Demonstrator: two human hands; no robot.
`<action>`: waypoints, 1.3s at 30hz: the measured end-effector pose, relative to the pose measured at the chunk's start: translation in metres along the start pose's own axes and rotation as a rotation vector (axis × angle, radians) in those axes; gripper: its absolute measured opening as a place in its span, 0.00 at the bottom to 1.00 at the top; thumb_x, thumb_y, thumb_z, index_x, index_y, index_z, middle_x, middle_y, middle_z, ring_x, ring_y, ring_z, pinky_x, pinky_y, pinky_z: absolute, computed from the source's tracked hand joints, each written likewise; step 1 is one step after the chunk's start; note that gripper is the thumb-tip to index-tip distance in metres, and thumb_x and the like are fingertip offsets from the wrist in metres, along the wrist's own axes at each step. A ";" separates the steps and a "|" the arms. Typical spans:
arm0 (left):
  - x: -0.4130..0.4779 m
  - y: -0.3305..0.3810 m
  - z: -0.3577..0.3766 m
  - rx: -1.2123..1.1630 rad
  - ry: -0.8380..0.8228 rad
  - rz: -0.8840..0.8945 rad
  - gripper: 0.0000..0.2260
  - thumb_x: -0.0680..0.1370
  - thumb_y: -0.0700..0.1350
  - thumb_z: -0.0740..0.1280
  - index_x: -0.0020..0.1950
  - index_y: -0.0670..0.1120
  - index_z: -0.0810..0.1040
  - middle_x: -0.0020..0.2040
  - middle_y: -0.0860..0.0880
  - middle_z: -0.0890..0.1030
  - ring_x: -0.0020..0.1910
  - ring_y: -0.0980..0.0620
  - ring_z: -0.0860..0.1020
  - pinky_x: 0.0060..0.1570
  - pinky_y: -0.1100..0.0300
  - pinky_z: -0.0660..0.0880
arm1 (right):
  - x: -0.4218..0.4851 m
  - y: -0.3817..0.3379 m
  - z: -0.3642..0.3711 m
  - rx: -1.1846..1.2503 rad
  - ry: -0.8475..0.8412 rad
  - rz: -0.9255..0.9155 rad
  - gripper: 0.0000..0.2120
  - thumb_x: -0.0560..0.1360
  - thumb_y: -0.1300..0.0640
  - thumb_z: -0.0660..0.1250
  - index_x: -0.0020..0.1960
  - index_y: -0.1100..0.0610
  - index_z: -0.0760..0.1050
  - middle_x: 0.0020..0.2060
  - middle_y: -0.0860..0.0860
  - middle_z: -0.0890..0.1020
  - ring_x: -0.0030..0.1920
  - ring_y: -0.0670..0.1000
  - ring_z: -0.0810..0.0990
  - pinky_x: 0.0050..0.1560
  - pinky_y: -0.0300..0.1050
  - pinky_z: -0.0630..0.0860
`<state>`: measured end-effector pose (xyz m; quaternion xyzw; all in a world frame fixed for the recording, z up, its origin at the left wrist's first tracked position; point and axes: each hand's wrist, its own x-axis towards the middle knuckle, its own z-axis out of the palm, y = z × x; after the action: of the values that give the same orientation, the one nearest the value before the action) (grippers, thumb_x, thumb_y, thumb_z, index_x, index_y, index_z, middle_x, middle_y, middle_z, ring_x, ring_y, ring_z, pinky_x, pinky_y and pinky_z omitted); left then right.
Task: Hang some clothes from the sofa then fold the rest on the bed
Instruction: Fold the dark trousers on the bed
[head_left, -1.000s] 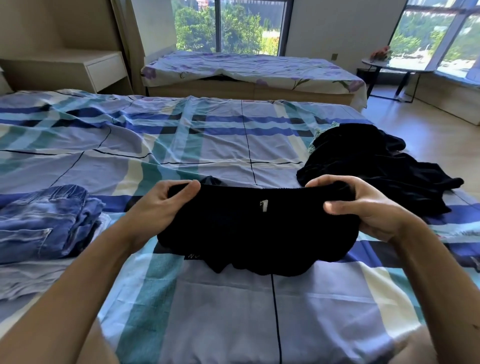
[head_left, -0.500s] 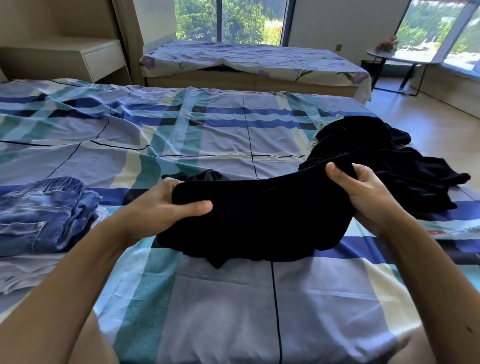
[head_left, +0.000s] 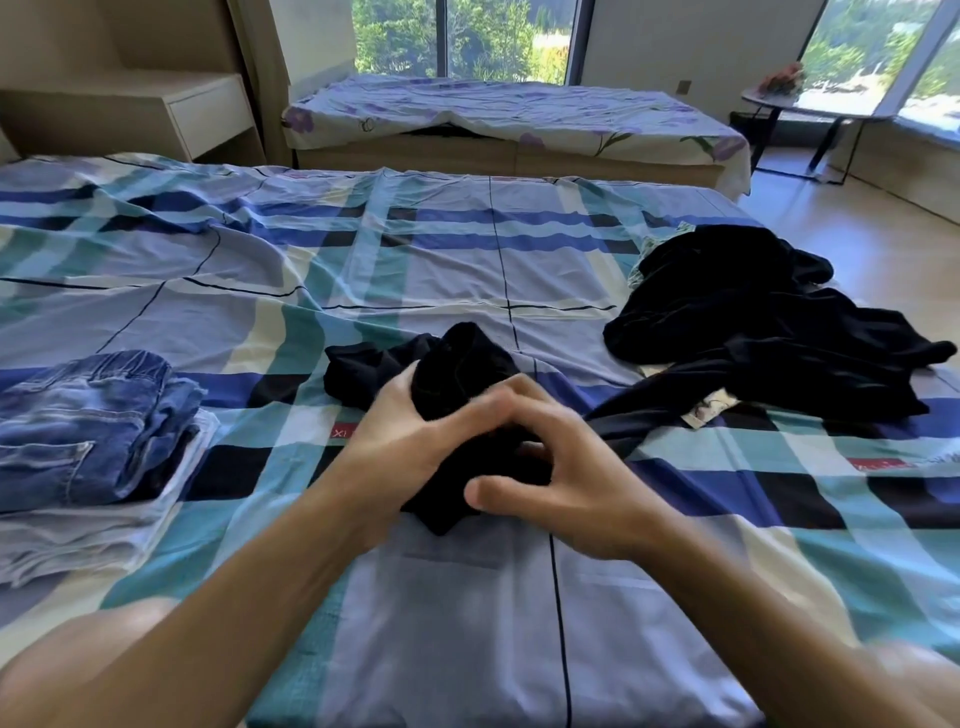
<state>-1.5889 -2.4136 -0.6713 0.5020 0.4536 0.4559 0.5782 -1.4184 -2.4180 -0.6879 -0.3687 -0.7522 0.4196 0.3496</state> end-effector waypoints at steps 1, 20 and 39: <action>0.001 -0.004 -0.003 0.056 0.034 0.045 0.19 0.69 0.46 0.79 0.57 0.43 0.80 0.49 0.44 0.86 0.49 0.48 0.85 0.45 0.59 0.80 | 0.000 0.002 -0.002 -0.002 -0.042 -0.006 0.14 0.72 0.60 0.75 0.57 0.56 0.80 0.54 0.50 0.75 0.55 0.53 0.79 0.55 0.57 0.79; 0.043 0.146 -0.025 0.841 -0.117 0.243 0.18 0.65 0.52 0.79 0.52 0.53 0.80 0.45 0.55 0.84 0.44 0.58 0.83 0.45 0.61 0.76 | 0.087 -0.069 -0.087 0.234 0.213 0.045 0.12 0.70 0.73 0.73 0.50 0.59 0.82 0.40 0.49 0.85 0.40 0.46 0.83 0.43 0.37 0.78; 0.078 0.524 0.050 1.300 0.259 0.877 0.09 0.74 0.32 0.60 0.42 0.44 0.76 0.42 0.43 0.79 0.45 0.44 0.77 0.40 0.59 0.67 | 0.213 -0.354 -0.278 0.043 0.474 -0.407 0.32 0.61 0.60 0.80 0.64 0.58 0.78 0.55 0.55 0.85 0.55 0.56 0.85 0.61 0.55 0.80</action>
<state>-1.5636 -2.3034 -0.1513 0.8148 0.4535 0.3405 -0.1205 -1.3820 -2.2672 -0.2150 -0.2905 -0.6991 0.2591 0.5998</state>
